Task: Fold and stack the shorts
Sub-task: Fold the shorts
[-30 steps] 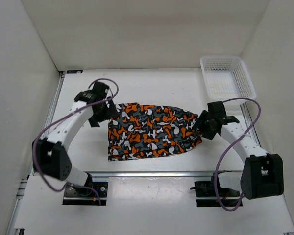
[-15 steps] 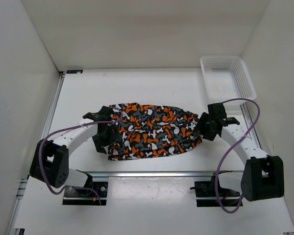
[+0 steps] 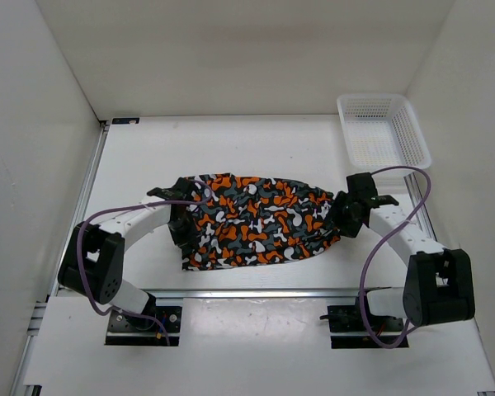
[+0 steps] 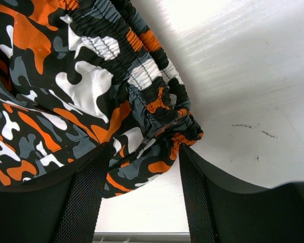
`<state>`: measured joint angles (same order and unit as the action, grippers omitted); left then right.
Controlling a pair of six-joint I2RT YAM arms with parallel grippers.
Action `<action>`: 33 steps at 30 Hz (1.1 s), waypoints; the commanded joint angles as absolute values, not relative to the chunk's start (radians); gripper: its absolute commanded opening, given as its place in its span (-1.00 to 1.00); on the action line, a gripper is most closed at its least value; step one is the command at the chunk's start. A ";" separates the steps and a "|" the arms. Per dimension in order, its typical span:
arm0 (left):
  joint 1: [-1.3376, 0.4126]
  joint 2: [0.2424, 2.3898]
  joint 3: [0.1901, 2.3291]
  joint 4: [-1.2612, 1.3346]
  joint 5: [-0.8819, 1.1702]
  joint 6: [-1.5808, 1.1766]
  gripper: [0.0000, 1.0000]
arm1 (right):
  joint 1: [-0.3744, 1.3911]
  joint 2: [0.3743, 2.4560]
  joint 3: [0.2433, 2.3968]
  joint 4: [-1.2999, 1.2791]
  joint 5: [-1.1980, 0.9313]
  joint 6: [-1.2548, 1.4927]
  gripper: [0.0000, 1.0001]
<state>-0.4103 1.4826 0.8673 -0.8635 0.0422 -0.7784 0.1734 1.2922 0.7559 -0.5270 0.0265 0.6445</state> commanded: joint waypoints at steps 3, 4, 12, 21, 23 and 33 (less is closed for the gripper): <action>-0.416 1.459 0.900 -0.848 0.043 -0.778 -0.79 | 0.178 1.304 0.798 -0.505 0.012 0.626 0.21; -0.416 1.431 0.910 -0.848 0.043 -0.778 -0.79 | 0.178 1.304 0.798 -0.505 0.012 0.626 0.21; -0.416 1.359 0.986 -0.926 0.015 -0.788 -0.79 | 0.178 1.370 0.830 -0.486 0.044 0.617 0.15; -0.416 1.359 1.029 -0.945 0.006 -0.788 -0.79 | 0.150 1.443 0.818 -0.448 0.060 0.626 0.05; -0.416 1.368 1.029 -0.945 0.006 -0.788 -0.79 | 0.138 1.466 0.818 -0.425 0.060 0.626 -0.07; -0.336 1.388 1.222 -1.040 -0.025 -0.709 -0.79 | 0.129 1.410 0.981 -0.484 0.057 0.614 -1.00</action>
